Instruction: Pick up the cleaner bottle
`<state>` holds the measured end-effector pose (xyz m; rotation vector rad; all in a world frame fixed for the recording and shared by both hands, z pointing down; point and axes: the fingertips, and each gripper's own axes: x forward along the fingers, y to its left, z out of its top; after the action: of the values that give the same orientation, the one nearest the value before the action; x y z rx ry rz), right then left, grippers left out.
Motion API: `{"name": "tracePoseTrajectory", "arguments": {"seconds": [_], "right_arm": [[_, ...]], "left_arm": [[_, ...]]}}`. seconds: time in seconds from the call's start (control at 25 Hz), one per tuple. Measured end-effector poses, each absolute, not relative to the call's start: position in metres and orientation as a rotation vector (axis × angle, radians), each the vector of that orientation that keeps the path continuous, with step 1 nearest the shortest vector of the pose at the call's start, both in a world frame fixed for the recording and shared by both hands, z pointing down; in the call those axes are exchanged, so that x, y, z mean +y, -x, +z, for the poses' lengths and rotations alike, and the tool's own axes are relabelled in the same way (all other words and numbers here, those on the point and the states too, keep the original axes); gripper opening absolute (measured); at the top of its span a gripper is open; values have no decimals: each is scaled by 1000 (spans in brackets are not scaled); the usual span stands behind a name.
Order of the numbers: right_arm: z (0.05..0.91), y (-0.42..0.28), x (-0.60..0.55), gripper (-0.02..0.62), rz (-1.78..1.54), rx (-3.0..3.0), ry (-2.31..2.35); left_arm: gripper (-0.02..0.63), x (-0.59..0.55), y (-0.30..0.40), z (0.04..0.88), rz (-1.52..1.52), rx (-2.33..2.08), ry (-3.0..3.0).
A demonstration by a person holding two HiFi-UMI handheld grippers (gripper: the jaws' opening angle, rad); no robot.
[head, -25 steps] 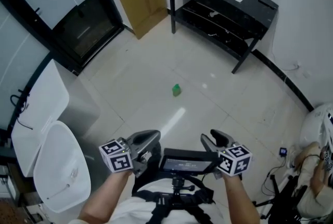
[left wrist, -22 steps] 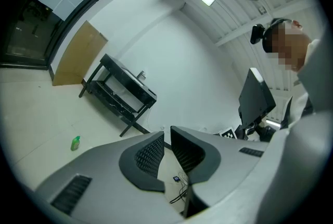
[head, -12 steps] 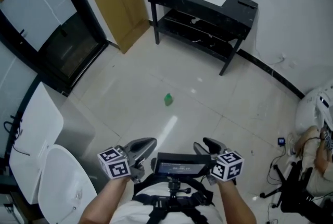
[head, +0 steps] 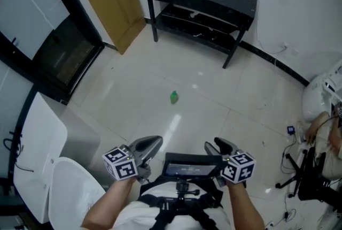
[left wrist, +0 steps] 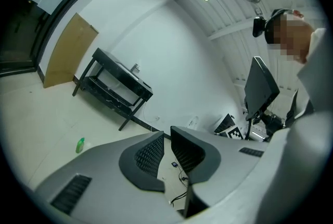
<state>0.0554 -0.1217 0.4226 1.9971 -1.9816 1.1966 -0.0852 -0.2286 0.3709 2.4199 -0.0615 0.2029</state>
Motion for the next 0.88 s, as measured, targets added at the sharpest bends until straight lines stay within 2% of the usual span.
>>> {"name": "tracePoseTrajectory", "arguments": {"seconds": [0.44,0.88], "right_arm": [[423,-14,-143,202,1191,-1981,-2000],[429,-10,-169,202,1174,-2020,-1954]], "left_arm": [[32,-245,124,373,196,-30,-2410],[32,-261,136,377,178,-77,-2396]]}}
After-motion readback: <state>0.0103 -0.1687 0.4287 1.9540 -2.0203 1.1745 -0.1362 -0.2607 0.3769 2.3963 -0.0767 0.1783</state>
